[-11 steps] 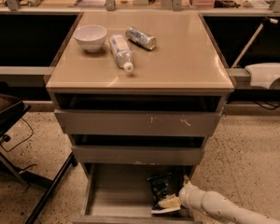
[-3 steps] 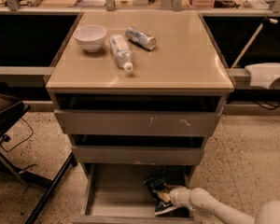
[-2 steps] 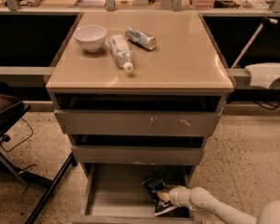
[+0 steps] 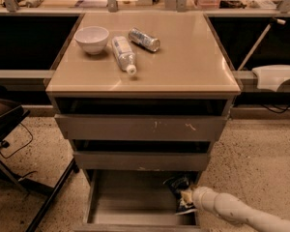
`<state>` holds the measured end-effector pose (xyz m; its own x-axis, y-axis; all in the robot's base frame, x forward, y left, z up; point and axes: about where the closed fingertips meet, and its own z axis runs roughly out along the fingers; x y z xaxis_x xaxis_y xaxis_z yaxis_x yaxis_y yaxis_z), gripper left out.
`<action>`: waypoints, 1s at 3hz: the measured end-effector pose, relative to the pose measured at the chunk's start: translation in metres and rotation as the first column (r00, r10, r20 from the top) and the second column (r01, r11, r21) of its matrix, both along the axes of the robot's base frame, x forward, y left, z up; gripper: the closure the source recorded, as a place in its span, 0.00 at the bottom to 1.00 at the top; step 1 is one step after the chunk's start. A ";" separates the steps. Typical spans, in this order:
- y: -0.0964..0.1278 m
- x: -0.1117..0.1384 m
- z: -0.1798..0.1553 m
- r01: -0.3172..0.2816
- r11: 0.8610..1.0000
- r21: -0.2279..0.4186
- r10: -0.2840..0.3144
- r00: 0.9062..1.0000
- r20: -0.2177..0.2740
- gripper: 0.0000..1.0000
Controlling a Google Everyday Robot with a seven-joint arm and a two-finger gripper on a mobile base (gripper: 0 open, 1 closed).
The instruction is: Pick blue chip bag from bottom drawer and place on counter
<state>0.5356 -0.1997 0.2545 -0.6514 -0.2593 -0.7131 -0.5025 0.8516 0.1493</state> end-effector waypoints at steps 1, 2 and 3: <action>-0.052 -0.011 0.063 0.132 0.988 -0.077 -0.128 0.990 0.061 1.00; -0.074 -0.038 0.120 0.184 0.972 -0.147 -0.172 0.981 0.089 1.00; -0.067 -0.056 0.143 0.149 0.973 -0.178 -0.135 0.987 0.089 1.00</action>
Offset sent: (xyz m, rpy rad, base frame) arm -0.1471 -0.0627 0.2553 -0.3234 -0.0681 -0.0651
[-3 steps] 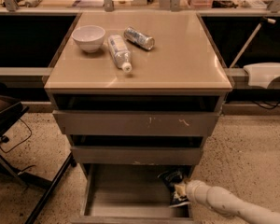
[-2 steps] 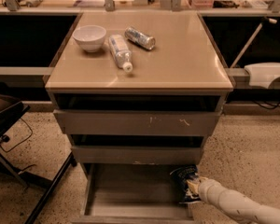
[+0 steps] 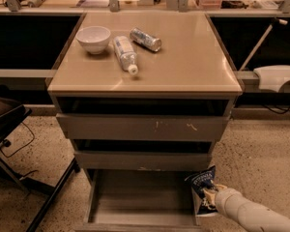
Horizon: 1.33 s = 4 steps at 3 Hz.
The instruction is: Pick blue chip bag from bottom drawer and place on counter
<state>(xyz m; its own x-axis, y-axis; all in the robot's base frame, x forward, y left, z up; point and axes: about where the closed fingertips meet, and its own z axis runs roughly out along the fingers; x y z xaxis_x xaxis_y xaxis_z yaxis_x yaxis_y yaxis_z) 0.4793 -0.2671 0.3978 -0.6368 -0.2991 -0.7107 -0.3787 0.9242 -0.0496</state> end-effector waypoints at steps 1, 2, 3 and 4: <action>-0.002 -0.001 0.004 -0.002 1.000 -0.014 0.002 1.000 -0.012 1.00; -0.019 -0.021 0.039 0.027 1.000 -0.006 -0.028 0.997 -0.072 1.00; -0.013 -0.042 0.101 0.016 1.000 0.016 -0.013 0.990 -0.141 1.00; 0.009 -0.048 0.173 -0.003 0.999 0.042 0.010 0.983 -0.184 1.00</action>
Offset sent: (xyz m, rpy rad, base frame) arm -0.0066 -0.0690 0.2238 -0.1072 0.0401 0.0035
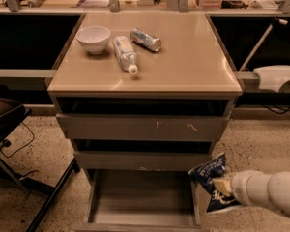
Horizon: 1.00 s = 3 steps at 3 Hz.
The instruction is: Pick blue chip bag from bottom drawer and place on counter
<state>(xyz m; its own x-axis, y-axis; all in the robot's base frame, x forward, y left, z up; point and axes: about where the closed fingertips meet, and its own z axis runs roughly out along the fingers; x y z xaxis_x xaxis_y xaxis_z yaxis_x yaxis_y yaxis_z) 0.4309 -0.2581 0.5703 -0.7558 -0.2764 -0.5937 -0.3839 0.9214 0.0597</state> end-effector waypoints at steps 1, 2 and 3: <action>0.022 0.017 0.089 0.005 1.000 0.003 -0.005 1.000 0.015 1.00; 0.032 0.038 0.214 0.012 0.999 -0.052 -0.004 0.987 0.159 1.00; 0.038 0.036 0.265 0.015 0.996 -0.083 0.006 0.970 0.242 1.00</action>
Offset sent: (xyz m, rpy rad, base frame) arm 0.0552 0.0500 0.4550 -0.1925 -0.4841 0.0077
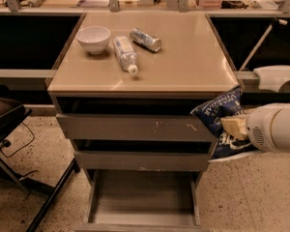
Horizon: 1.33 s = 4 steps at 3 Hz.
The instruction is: Pick blue chip bag from bottom drawer and place on counter
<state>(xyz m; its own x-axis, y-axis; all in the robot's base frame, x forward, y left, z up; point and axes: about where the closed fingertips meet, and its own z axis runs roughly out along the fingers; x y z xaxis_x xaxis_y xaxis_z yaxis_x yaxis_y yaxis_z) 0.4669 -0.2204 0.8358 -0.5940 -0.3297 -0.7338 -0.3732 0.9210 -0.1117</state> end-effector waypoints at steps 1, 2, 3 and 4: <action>-0.004 0.013 -0.002 -0.012 1.000 0.018 0.013 0.998 -0.057 1.00; -0.006 0.057 -0.009 -0.056 0.995 0.086 0.070 0.983 -0.170 1.00; 0.003 0.102 -0.034 -0.062 0.983 0.171 0.111 0.948 -0.299 1.00; 0.002 0.100 -0.034 -0.062 0.983 0.171 0.111 0.948 -0.299 1.00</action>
Offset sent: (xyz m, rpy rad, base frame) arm 0.1861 -0.0088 0.1578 0.2398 0.3316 0.2553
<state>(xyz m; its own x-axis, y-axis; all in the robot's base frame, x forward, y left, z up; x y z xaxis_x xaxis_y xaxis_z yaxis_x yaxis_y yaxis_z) 0.5669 -0.2181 0.8020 -0.7720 -0.2853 -0.5680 -0.4457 0.8801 0.1636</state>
